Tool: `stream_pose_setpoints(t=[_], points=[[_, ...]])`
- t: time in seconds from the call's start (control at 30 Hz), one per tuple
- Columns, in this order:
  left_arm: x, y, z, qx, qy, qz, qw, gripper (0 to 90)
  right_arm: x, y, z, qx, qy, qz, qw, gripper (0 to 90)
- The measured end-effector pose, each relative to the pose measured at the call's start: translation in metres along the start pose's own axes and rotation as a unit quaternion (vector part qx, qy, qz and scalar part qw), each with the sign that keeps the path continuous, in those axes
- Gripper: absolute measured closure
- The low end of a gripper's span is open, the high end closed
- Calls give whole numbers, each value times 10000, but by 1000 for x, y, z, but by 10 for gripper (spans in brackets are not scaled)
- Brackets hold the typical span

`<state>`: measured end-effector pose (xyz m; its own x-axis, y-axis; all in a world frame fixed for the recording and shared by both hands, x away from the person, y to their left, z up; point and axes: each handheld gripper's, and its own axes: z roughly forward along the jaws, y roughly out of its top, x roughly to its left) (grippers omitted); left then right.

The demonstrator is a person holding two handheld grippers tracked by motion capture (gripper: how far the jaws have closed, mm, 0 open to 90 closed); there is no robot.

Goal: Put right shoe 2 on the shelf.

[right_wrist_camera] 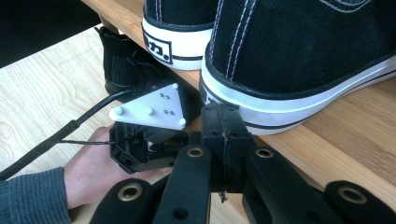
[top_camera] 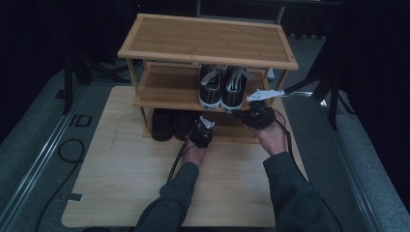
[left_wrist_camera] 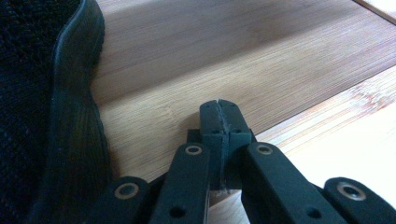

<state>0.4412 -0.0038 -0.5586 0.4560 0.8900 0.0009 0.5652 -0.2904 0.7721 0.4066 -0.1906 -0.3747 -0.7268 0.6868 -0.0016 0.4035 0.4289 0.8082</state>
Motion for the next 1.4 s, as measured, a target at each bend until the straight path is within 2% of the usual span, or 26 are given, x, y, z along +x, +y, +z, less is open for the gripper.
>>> stream_pose_setpoints(t=[0.6, 0.73, 0.77, 0.83, 0.93, 1.03, 1.1, 1.13, 1.2, 1.3, 1.4], points=[[-1, 0, 0, 11, 26, 12, 10000, 898, -2, 0, 3, -49, -72, 6, 10000, 900], [-1, 0, 0, -12, 38, -13, 10000, 899, -1, 0, 3, -11, -23, -34, 10000, 836], [-1, 0, 0, -2, 36, 2, 10000, 898, 2, -2, 2, 41, -114, -175, 9998, 831], [-1, 0, -1, 28, 36, 47, 10000, 898, 3, -3, 2, 96, -178, -243, 9995, 831], [-1, 0, -1, 21, 48, 56, 10000, 898, 4, -7, -1, -35, -97, -232, 9997, 824], [-1, 0, 0, 29, 30, 30, 10000, 898, 3, -11, -5, -35, -130, -251, 9996, 812], [-2, 0, 0, -40, 31, -58, 10000, 898, 1, -15, -8, -28, -120, -256, 9996, 803], [-1, 0, 0, 19, 17, 8, 10000, 898, 1, -15, -8, -28, -120, -256, 9996, 803], [-2, 0, 0, -21, 30, -35, 10000, 898, 1, -16, -9, -40, -91, -267, 9996, 801], [-2, 0, 1, -67, 35, -99, 9999, 897, 0, -24, -12, 22, -92, -310, 9995, 791], [-1, 0, 0, 10, 17, -6, 10000, 897, -1, -28, -10, 98, -117, -271, 9995, 787]])
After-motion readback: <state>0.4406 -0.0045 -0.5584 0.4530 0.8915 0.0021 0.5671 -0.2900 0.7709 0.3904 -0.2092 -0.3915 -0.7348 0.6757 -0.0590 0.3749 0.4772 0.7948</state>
